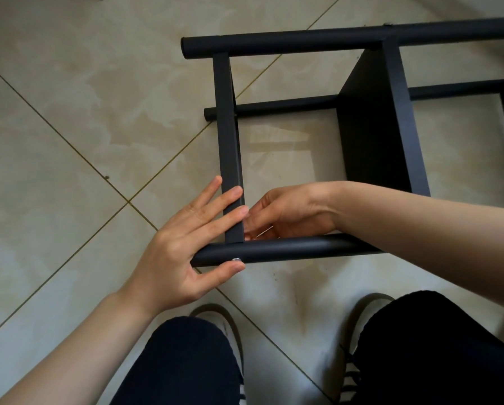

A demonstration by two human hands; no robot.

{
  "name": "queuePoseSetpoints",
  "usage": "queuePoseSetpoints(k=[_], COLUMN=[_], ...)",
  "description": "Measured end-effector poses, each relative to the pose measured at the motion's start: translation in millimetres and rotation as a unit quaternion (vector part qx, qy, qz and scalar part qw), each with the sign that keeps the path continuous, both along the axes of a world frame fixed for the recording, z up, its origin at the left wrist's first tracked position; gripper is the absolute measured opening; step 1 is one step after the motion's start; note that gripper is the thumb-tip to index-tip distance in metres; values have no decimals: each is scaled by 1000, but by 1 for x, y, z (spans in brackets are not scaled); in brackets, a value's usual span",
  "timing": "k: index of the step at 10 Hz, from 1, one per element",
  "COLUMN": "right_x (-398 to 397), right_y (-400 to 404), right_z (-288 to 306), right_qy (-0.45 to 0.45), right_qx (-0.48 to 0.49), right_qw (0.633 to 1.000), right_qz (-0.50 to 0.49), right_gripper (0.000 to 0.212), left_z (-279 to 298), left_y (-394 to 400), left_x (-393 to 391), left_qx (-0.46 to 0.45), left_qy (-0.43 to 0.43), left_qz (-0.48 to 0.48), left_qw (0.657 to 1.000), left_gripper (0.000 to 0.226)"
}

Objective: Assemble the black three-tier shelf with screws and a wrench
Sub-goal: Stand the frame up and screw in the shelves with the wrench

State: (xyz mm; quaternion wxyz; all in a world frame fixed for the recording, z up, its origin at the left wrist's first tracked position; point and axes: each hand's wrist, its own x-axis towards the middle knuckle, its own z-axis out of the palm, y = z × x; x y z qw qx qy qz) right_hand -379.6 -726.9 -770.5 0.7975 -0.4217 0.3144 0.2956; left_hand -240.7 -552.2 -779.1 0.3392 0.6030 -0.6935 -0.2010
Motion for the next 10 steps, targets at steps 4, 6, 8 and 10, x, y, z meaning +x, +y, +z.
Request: queuePoseSetpoints(k=[4,6,8,10], right_x=[2,-1,3,4], right_y=[3,-1,3,3], right_z=[-5,-6,-9,-9], right_qy=[5,1,24,10], right_qx=[-15,11,-48,-35], right_qw=[1000,1000,997,998], right_qz=[18,13,55,44], right_gripper=[14,15,32,35], left_z=[1,0,0,-1], left_y=[0,0,0,0], left_x=[-1,-1,-1,-1], left_qx=[1,2,1,-2], left_qy=[-3,-3,-4,-3], left_qz=[3,3,4,3], left_qw=[1000,1000,1000,1000], left_gripper=[58,58,58,58])
